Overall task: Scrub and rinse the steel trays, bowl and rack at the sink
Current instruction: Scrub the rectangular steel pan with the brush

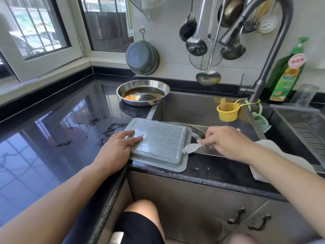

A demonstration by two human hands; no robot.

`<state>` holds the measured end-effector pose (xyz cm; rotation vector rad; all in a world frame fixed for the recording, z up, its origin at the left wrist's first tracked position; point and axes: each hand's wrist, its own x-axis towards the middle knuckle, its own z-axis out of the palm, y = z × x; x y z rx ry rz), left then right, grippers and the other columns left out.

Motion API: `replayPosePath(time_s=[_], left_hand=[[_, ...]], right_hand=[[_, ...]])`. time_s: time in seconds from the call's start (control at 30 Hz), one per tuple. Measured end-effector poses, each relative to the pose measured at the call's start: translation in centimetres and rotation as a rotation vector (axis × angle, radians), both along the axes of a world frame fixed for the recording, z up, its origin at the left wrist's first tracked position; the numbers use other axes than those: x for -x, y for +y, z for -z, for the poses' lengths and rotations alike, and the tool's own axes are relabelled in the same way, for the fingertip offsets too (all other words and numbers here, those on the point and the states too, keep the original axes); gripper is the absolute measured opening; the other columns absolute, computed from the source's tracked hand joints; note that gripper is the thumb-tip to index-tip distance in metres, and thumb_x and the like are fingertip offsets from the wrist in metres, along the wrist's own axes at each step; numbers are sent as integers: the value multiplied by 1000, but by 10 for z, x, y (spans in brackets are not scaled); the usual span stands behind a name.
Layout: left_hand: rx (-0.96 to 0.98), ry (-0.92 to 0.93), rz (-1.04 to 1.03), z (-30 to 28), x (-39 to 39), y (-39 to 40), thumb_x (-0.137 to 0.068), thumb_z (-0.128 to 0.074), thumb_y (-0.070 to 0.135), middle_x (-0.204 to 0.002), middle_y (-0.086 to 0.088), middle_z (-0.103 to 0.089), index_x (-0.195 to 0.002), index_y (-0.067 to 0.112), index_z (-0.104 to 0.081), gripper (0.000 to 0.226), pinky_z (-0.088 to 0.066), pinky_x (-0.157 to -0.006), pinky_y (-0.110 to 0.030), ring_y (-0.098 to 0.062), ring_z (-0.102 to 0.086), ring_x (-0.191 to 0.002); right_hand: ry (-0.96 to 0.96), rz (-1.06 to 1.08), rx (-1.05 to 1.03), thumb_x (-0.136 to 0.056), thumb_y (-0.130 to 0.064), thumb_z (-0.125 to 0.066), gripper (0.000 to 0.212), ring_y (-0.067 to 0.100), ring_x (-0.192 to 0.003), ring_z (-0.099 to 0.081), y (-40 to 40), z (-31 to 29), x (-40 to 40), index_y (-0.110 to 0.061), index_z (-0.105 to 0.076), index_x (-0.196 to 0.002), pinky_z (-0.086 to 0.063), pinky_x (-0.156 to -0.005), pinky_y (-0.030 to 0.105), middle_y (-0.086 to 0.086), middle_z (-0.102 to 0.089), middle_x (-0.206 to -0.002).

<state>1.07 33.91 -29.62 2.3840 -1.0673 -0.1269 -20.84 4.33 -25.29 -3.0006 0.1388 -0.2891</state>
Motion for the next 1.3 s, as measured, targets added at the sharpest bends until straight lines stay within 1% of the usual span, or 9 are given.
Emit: replayPosePath(time_s=[0.17,0.3,0.47,0.63,0.8,0.9,1.0,1.17,1.3], left_hand=[[3,-7,9,0,1,0,-100,-41,8,-161,20,-39,-141,52,-58,62,-24,-122,-32,-8,-28,-149],[1,6,15,-1,-2,0,-100,-42,8,-158,25,-40,-138,54,-59,62,-21,-123,-29,-5,-28,-149],[-13,23,45,-3,-4,1,-99,-45,4,-158,26,-40,-137,51,-61,63,-15,-124,-25,-5,-28,-150],[-111,22,50,-20,-6,-8,-97,-46,8,-157,22,-46,-132,48,-67,58,-29,-122,-33,-8,-37,-148],[-79,-13,-82,-33,17,-34,-94,-50,17,-144,12,-63,-120,39,-76,43,-34,-121,-44,-18,-57,-133],[-94,-113,-130,-23,25,-39,-100,-48,25,-126,6,-74,-115,41,-73,34,-33,-119,-52,-23,-65,-115],[-119,-178,-143,-16,26,-43,-102,-45,35,-119,7,-73,-111,38,-69,26,-24,-119,-59,-22,-63,-114],[-193,-166,-188,-18,29,-67,-103,-37,40,-142,9,-62,-125,39,-66,36,-18,-121,-61,-27,-48,-135],[-258,-98,-191,-11,37,-78,-105,-25,46,-163,8,-35,-147,41,-44,46,-14,-119,-62,-36,-26,-149]], right_hand=[[73,-76,-75,-97,-34,-68,17,5,-81,-54,5,-1,-12,-41,-78,-109,-39,-68,26,-19,-60,-86],[189,-192,-137,-95,-27,-72,19,-6,-82,-56,20,-2,-12,-41,-79,-105,-37,-73,4,-29,-58,-84],[98,68,-177,-90,-31,-78,12,5,-87,-57,-13,-4,-25,-42,-79,-94,-49,-75,32,-23,-60,-95],[160,-75,-203,-90,-14,-75,21,-4,-84,-57,27,1,-11,-34,-78,-86,-38,-66,11,-17,-52,-99],[149,-3,-248,-90,-11,-72,21,-9,-90,-57,12,2,-19,-31,-79,-91,-41,-77,24,-29,-55,-97],[106,168,-192,-92,-25,-75,17,8,-98,-56,-16,-4,-24,-41,-79,-87,-40,-77,29,-20,-55,-97],[90,113,-194,-93,-23,-73,17,8,-94,-55,1,2,-15,-38,-79,-90,-43,-78,30,-18,-58,-98],[-1,-130,-137,-95,-29,-68,14,18,-91,-57,60,13,-8,-29,-76,-107,-39,-69,29,-15,-60,-97],[-35,-256,-43,-95,-17,-65,24,24,-86,-60,76,9,-8,-30,-75,-112,-38,-69,31,-7,-63,-100]])
